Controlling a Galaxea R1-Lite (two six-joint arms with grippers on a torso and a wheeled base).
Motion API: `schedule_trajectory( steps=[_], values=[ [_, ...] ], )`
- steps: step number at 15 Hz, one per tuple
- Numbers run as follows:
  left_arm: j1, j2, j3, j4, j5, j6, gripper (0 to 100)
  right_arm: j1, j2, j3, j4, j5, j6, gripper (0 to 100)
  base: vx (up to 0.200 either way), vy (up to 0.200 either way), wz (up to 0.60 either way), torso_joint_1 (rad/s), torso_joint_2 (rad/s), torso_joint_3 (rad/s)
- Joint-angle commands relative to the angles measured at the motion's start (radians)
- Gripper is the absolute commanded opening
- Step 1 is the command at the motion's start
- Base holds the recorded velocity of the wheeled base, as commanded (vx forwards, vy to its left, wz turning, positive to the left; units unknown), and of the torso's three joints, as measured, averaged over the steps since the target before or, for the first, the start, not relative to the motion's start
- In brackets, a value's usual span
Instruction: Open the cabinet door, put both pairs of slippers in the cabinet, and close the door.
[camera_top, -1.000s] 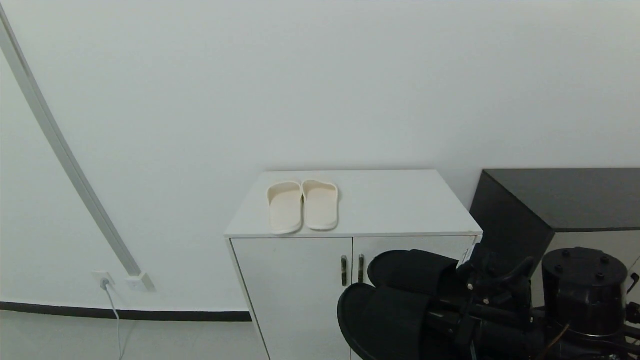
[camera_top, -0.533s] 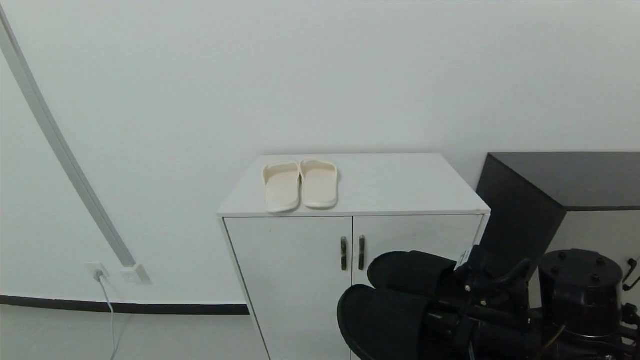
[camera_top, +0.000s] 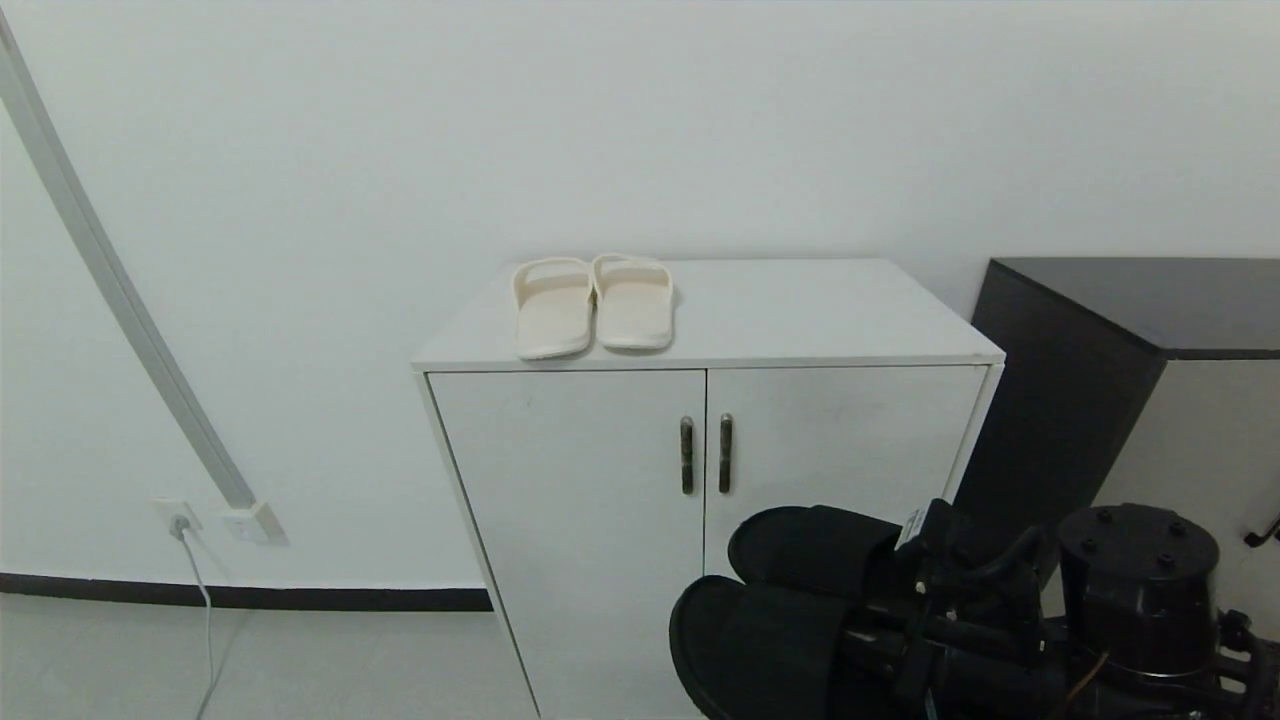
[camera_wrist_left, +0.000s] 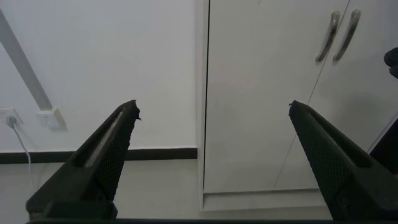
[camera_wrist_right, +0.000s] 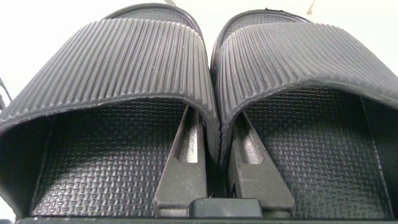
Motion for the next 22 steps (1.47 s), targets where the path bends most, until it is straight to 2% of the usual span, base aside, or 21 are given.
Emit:
schedule_trajectory(
  steps=[1, 5, 12, 14, 15, 16, 17, 18, 19, 22],
  values=[
    [0.0, 0.007, -0.001, 0.002, 0.0, -0.001, 100, 0.0, 0.009, 0.003, -0.001, 0.001, -0.002, 0, 0.0, 0.0, 0.0, -0.168, 0.48, 0.325],
    [0.0, 0.006, -0.001, 0.002, -0.001, -0.001, 100, 0.014, 0.009, 0.029, -0.05, 0.001, 0.0, 0, 0.0, 0.0, 0.0, -0.151, 0.48, 0.326],
    [0.0, 0.038, -0.001, 0.002, 0.008, -0.004, 100, 0.029, 0.008, 0.042, -0.053, 0.001, -0.002, 0, 0.0, 0.0, 0.0, -0.103, 0.46, 0.355],
    [0.0, 0.047, -0.047, -0.004, 0.005, -0.011, 100, 0.029, 0.008, 0.043, -0.053, 0.001, -0.002, 0, 0.0, 0.0, 0.0, -0.041, 0.45, 0.398],
    [-0.004, 0.107, -0.161, 0.0, 0.008, -0.067, 100, 0.029, 0.011, 0.043, -0.053, 0.003, 0.0, 0, 0.0, 0.0, 0.0, 0.007, 0.23, 0.183],
    [-0.004, 0.161, -0.236, 0.002, 0.007, -0.122, 100, 0.029, 0.012, 0.043, -0.053, 0.003, -0.002, 0, 0.0, 0.0, 0.0, 0.0, 0.0, 0.0],
    [-0.018, 0.268, -0.296, 0.0, -0.023, -0.136, 100, 0.029, 0.027, 0.04, -0.054, 0.0, -0.003, 0, 0.0, 0.0, 0.0, 0.0, 0.0, 0.0],
    [-0.027, 0.289, -0.296, -0.001, -0.038, -0.136, 100, 0.029, 0.027, 0.04, -0.058, 0.0, -0.003, 0, 0.0, 0.0, 0.0, 0.0, 0.0, 0.0],
    [-0.078, 0.386, -0.319, -0.009, -0.138, -0.137, 100, 0.029, 0.031, 0.045, -0.073, -0.002, -0.002, 0, 0.0, 0.0, 0.0, 0.0, 0.0, 0.0],
    [-0.093, 0.553, -0.401, -0.052, -0.313, -0.137, 100, 0.029, 0.032, 0.045, -0.073, 0.001, -0.002, 0, 0.0, 0.0, 0.0, 0.0, 0.0, 0.0]
  ],
)
